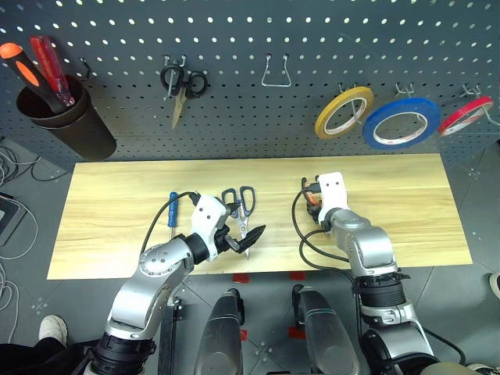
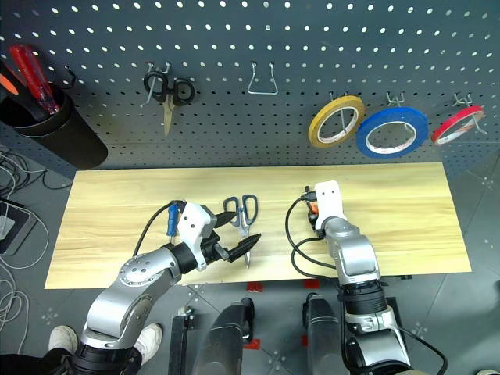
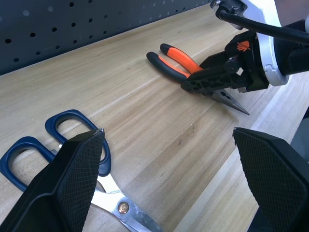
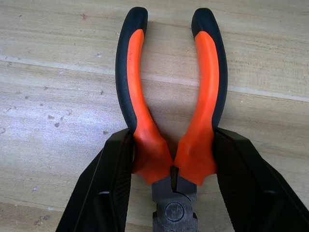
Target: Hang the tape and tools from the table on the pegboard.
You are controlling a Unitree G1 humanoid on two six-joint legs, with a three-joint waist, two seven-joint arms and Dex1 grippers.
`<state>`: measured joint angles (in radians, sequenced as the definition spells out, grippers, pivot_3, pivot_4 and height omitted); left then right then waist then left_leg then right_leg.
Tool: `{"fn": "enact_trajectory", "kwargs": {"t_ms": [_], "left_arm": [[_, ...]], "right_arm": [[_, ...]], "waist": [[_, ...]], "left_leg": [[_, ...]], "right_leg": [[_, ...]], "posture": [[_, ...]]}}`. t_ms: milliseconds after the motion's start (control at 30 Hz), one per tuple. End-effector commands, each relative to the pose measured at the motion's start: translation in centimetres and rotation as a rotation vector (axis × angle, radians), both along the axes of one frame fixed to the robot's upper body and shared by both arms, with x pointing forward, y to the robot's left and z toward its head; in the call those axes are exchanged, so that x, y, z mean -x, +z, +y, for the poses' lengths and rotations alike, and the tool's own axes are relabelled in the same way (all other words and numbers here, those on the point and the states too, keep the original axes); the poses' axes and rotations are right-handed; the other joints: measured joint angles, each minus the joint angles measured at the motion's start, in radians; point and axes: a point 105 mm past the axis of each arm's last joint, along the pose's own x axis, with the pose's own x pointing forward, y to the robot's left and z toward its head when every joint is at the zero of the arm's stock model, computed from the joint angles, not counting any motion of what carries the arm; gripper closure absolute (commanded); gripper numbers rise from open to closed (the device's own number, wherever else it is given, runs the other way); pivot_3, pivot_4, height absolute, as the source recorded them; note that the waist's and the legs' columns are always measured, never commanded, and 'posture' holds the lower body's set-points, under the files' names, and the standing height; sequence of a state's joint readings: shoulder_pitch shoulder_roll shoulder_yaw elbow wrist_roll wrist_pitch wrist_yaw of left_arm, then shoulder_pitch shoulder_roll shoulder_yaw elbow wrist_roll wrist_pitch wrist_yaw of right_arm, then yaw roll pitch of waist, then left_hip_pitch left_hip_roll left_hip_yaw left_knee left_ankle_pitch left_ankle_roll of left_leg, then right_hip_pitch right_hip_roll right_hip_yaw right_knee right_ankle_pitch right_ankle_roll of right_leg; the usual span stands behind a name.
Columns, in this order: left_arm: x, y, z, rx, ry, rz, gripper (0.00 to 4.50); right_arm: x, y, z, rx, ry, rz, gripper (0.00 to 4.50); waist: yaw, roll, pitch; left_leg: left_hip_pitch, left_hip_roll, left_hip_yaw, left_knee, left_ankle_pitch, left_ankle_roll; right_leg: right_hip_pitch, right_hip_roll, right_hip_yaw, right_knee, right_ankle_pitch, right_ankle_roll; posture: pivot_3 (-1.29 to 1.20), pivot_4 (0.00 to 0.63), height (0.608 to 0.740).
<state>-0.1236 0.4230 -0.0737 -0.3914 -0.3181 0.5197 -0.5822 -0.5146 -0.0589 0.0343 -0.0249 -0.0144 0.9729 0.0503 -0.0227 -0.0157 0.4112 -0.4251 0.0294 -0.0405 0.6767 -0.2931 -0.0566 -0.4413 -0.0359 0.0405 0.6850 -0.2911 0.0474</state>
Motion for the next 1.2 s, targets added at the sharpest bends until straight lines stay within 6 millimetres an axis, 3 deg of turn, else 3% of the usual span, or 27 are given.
{"fn": "enact_trajectory", "kwargs": {"t_ms": [33, 133, 267, 500, 733, 967, 1200], "left_arm": [[0.7, 0.8, -0.5, 0.029, -0.035, -0.025, 0.0], [1.4, 1.2, -0.3, 0.027, -0.039, -0.044, 0.0], [2.9, 2.1, -0.5, 0.103, -0.028, -0.028, 0.0], [3.1, 4.0, -0.6, 0.14, -0.035, -0.062, 0.0], [1.7, 6.8, -0.6, 0.182, -0.004, -0.16, 0.0], [0.1, 9.7, -1.2, 0.254, 0.067, -0.266, 0.0], [-2.2, 12.1, -1.4, 0.296, 0.141, -0.354, 0.0]], "right_arm": [[0.5, 1.7, 0.6, -0.033, 0.084, -0.078, 2.33], [1.6, 3.0, 0.5, -0.025, 0.188, -0.159, 2.33], [5.2, 4.8, 0.4, -0.089, 0.347, -0.252, 2.33], [8.2, 9.6, 2.5, -0.191, 0.496, -0.509, 2.33], [7.3, 15.4, 4.7, -0.286, 0.497, -0.803, 2.33], [5.1, 21.6, 6.6, -0.346, 0.458, -1.049, 2.33], [3.2, 25.0, 7.4, -0.406, 0.381, -1.168, 2.33]], "waist": [[0.001, 0.0, 0.0], [0.003, 0.0, -0.002], [0.009, -0.002, -0.006], [0.012, -0.003, -0.043], [0.015, -0.007, -0.109], [0.024, -0.012, -0.153], [0.036, -0.013, -0.19]], "left_leg": [[0.0, 0.0, 0.0, 0.0, 0.0, -0.001], [-0.002, 0.0, 0.0, 0.0, 0.001, -0.001], [-0.006, 0.0, -0.001, 0.0, 0.001, -0.002], [-0.006, -0.001, -0.003, 0.002, 0.005, -0.007], [-0.006, -0.003, -0.004, 0.002, 0.007, -0.009], [-0.006, -0.003, -0.001, 0.002, 0.007, -0.009], [-0.005, -0.003, 0.002, 0.002, 0.007, -0.009]], "right_leg": [[0.0, 0.0, 0.0, 0.0, 0.0, 0.0], [0.0, 0.0, 0.0, -0.002, 0.0, 0.0], [-0.002, -0.002, -0.002, -0.004, 0.0, 0.0], [-0.002, -0.001, -0.004, -0.003, 0.003, 0.001], [0.0, 0.003, -0.006, -0.004, 0.005, 0.001], [0.0, 0.004, -0.007, -0.004, 0.006, 0.0], [0.0, 0.004, -0.007, -0.004, 0.006, 0.0]], "posture": [[0.11, 0.391, 0.74], [0.1, 0.36, 0.74], [0.09, 0.316, 0.74], [0.07, 0.248, 0.74], [0.09, 0.185, 0.74], [0.13, 0.141, 0.74], [0.17, 0.126, 0.74]]}}
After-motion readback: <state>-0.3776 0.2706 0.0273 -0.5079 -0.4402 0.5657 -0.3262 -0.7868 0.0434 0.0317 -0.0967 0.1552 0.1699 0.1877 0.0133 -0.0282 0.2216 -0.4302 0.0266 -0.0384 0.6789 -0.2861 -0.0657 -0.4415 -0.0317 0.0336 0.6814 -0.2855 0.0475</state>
